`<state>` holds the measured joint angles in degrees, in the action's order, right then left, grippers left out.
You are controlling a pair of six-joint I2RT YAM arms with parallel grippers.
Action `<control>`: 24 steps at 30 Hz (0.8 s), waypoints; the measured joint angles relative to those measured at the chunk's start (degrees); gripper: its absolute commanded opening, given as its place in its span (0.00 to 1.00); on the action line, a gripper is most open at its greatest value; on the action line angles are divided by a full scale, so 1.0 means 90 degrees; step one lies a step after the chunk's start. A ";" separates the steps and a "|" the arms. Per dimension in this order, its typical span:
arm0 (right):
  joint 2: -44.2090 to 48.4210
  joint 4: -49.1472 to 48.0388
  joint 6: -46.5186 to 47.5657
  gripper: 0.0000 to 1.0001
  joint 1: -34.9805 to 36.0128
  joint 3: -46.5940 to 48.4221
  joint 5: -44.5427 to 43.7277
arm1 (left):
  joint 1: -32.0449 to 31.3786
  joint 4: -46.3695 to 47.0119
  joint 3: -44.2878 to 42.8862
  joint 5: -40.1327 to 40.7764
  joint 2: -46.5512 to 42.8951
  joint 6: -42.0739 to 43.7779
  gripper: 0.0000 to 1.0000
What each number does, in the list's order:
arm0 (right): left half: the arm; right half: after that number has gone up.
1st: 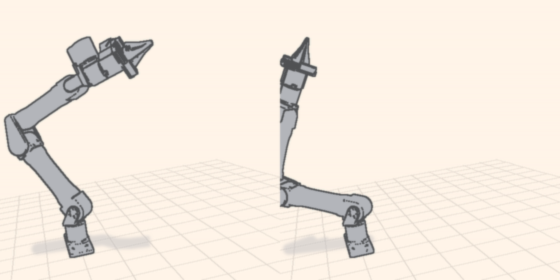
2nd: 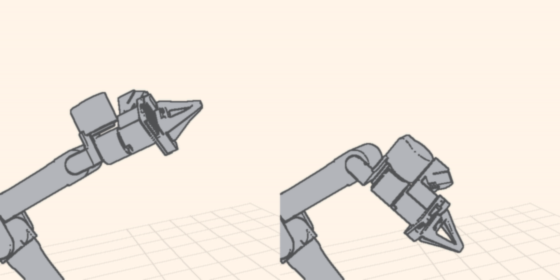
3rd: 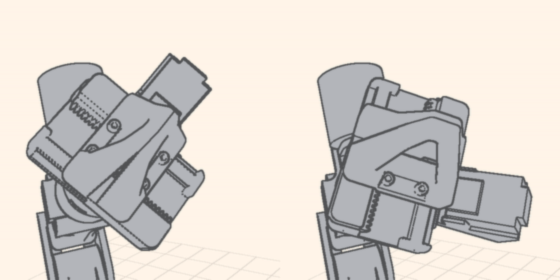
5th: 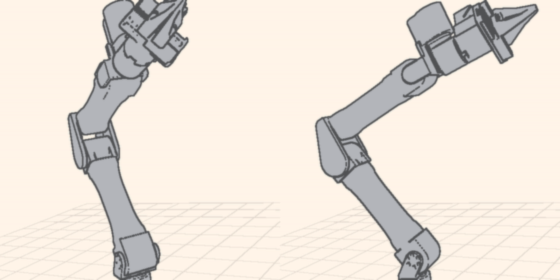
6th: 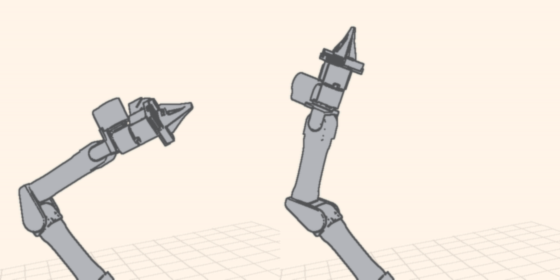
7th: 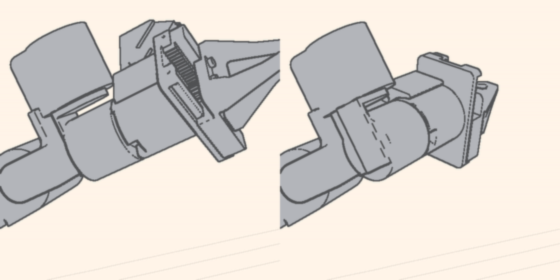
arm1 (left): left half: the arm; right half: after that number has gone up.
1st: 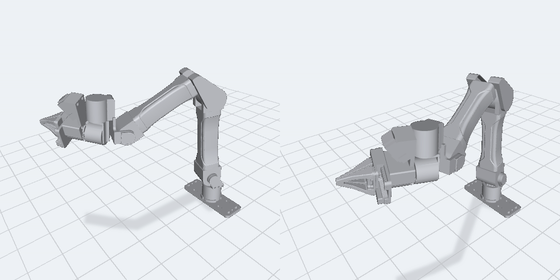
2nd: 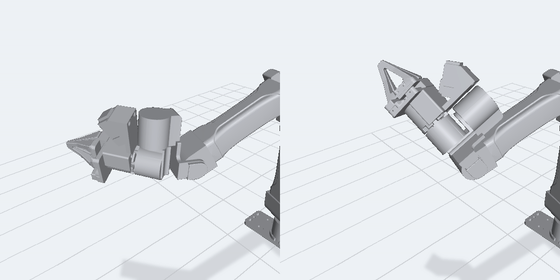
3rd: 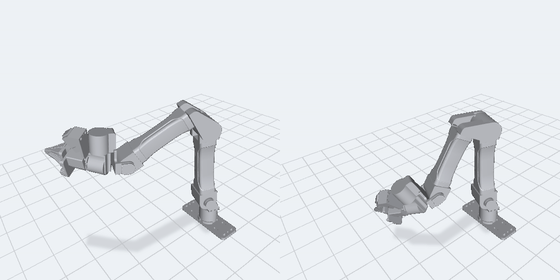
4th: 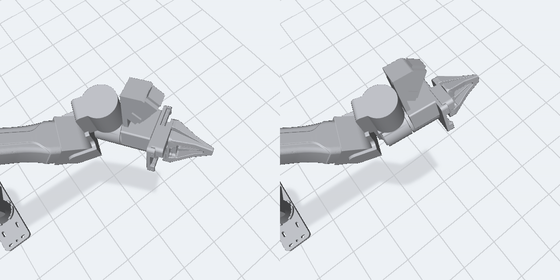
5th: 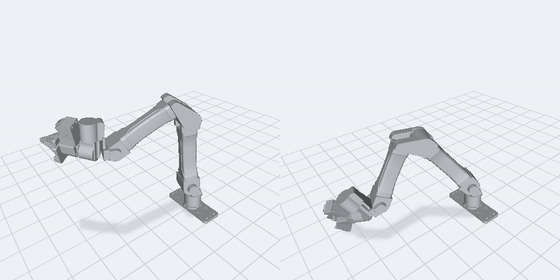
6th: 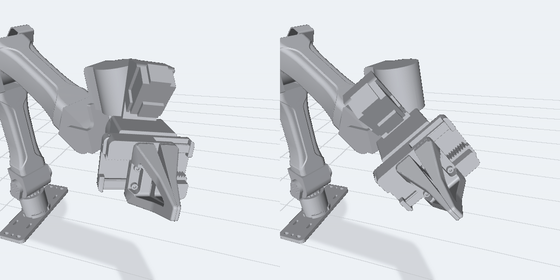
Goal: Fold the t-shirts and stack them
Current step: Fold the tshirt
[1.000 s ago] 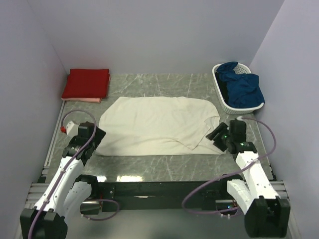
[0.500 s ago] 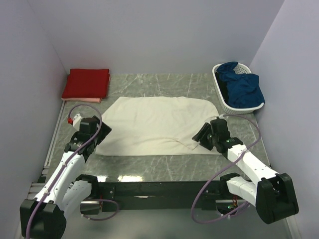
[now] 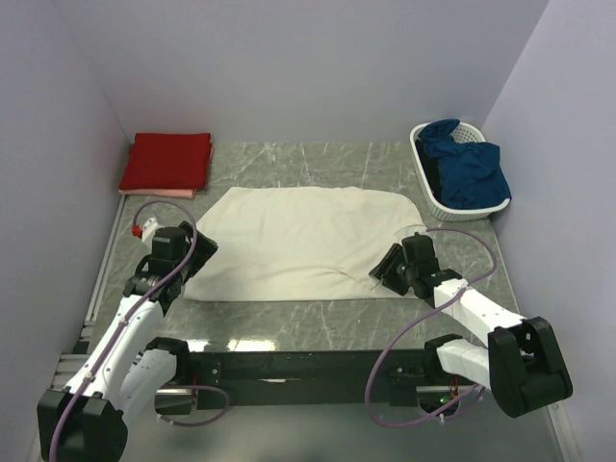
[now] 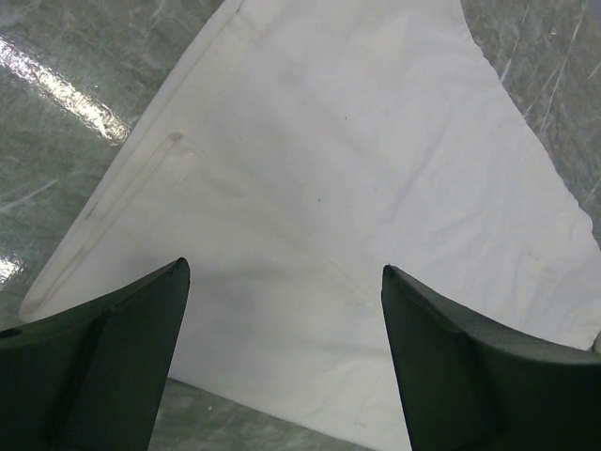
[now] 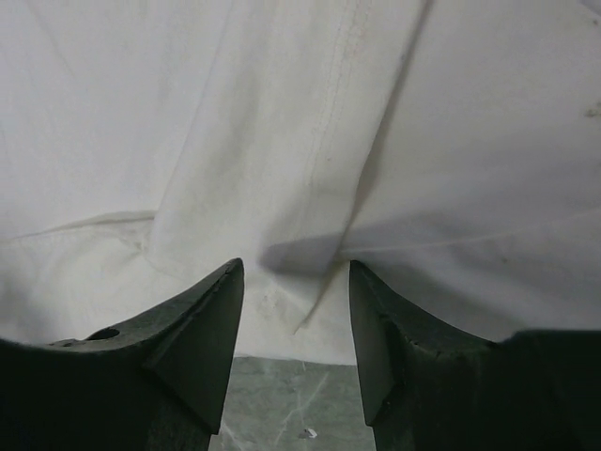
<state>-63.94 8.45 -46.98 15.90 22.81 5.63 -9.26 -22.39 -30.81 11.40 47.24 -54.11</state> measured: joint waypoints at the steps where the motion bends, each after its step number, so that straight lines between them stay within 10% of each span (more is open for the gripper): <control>1: 0.0002 -0.0027 -0.0015 0.54 0.0002 0.0000 0.0007 | 0.0000 -0.0002 0.0000 0.0000 -0.0019 0.0005 0.88; 10: 0.0080 -0.0260 -0.0170 0.50 0.0112 -0.0044 0.0087 | 0.0000 -0.0070 -0.0002 -0.0005 -0.0029 0.0102 0.88; 24: -0.0855 -0.0427 -0.0321 0.15 0.0345 0.0610 0.0172 | 0.0000 0.0219 -0.0250 -0.0070 0.0845 0.0226 0.89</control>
<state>-71.64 4.60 -49.87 19.00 28.29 7.18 -9.26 -20.43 -33.06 10.76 54.85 -52.07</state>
